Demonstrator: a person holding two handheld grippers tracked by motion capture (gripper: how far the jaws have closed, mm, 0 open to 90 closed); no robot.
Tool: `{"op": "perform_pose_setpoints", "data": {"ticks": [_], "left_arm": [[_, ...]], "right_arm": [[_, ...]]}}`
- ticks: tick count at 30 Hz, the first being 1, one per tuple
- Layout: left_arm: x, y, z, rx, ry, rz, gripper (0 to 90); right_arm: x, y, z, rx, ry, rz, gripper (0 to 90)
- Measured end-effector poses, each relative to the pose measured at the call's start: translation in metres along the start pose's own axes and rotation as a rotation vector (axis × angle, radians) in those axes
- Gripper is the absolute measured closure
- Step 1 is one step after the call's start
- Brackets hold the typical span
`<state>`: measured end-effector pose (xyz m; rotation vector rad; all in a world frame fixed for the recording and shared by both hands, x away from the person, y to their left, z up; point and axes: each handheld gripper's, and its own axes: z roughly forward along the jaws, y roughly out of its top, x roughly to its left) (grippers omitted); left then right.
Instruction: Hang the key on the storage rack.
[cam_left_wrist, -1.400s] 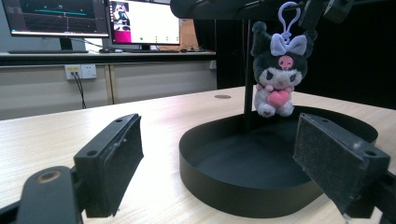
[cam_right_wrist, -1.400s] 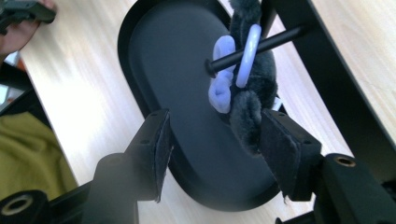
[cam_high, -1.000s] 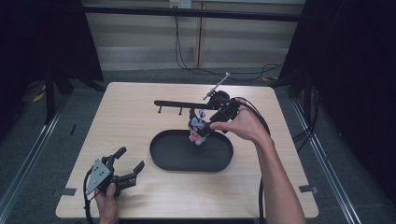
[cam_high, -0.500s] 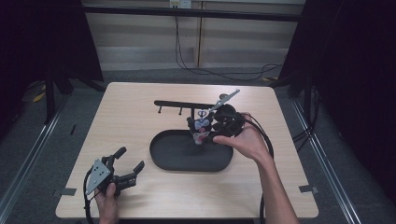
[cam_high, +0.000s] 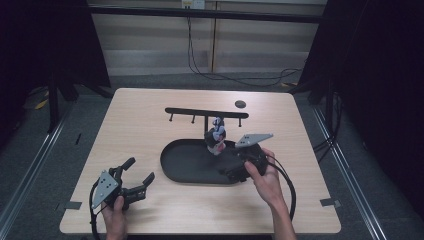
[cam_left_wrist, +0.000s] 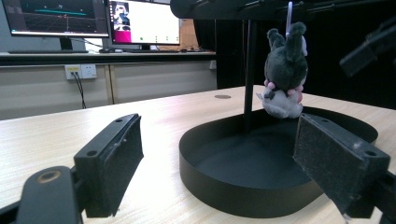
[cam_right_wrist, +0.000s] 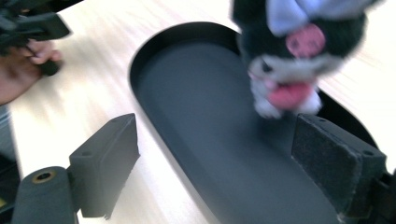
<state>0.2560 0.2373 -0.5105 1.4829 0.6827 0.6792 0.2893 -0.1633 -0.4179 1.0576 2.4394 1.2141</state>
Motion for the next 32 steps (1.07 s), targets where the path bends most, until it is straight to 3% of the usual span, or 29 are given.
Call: {"op": "perform_pose_setpoints", "data": {"ticks": [1, 2, 3, 4, 5, 7, 8, 10, 13, 14, 15, 16, 18, 20, 22, 25, 26, 27, 32], "left_arm": [[0.0, 0.0, 0.0, -0.001, 0.0, -0.002, 15.3], [0.0, 0.0, 0.0, -0.001, 0.0, -0.002, 15.3], [0.0, 0.0, 0.0, -0.001, -0.001, -0.002, 15.3], [0.0, 0.0, 0.0, -0.001, -0.001, -0.002, 15.3], [0.0, 0.0, 0.0, 0.001, 0.0, 0.001, 15.3], [0.0, 0.0, 0.0, -0.002, 0.0, -0.001, 15.3], [0.0, 0.0, 0.0, -0.002, 0.0, -0.001, 15.3], [0.0, 0.0, 0.0, 0.0, 0.0, 0.0, 15.3], [0.0, 0.0, 0.0, 0.0, 0.0, 0.0, 15.3], [0.0, 0.0, 0.0, 0.0, 0.0, 0.0, 15.3], [0.0, 0.0, 0.0, 0.0, 0.0, 0.0, 15.3], [0.0, 0.0, 0.0, 0.0, 0.0, 0.0, 15.3], [0.0, 0.0, 0.0, 0.0, 0.0, 0.0, 15.3], [0.0, 0.0, 0.0, 0.0, 0.0, 0.0, 15.3], [0.0, 0.0, 0.0, 0.0, 0.0, 0.0, 15.3], [0.0, 0.0, 0.0, 0.002, -0.002, -0.001, 15.3], [0.0, 0.0, 0.0, 0.002, -0.002, -0.001, 15.3], [0.0, 0.0, 0.0, 0.002, -0.002, -0.004, 15.3], [0.0, 0.0, 0.0, 0.001, -0.002, -0.001, 15.3]], "right_arm": [[0.0, -0.007, 0.001, -0.02, -0.032, 0.002, 14.8], [0.0, -0.007, 0.001, -0.02, -0.032, 0.002, 14.8], [0.0, -0.021, 0.001, -0.075, -0.076, 0.009, 14.7], [0.0, -0.021, 0.001, -0.075, -0.076, 0.009, 14.7], [-0.001, -0.034, 0.0, -0.14, -0.102, 0.027, 14.7], [-0.001, -0.046, -0.001, -0.188, -0.16, 0.039, 14.7], [-0.001, -0.046, -0.001, -0.188, -0.16, 0.039, 14.7], [-0.001, -0.065, -0.002, -0.283, -0.228, 0.067, 15.1], [0.002, -0.08, 0.0, -0.355, -0.313, 0.056, 14.7], [0.002, -0.08, 0.0, -0.355, -0.313, 0.056, 14.7], [0.003, -0.089, 0.002, -0.417, -0.351, 0.056, 15.2], [0.003, -0.092, 0.003, -0.436, -0.357, 0.057, 15.1], [0.003, -0.095, 0.005, -0.447, -0.372, 0.052, 15.2], [0.006, -0.106, 0.009, -0.519, -0.433, 0.051, 15.2], [0.009, -0.112, 0.009, -0.585, -0.455, 0.048, 14.7], [0.008, -0.12, 0.003, -0.672, -0.449, 0.062, 14.3], [0.008, -0.12, 0.003, -0.672, -0.449, 0.062, 14.3], [0.009, -0.125, 0.0, -0.725, -0.45, 0.062, 14.0], [0.012, -0.126, 0.0, -0.739, -0.446, 0.021, 14.0]]}}
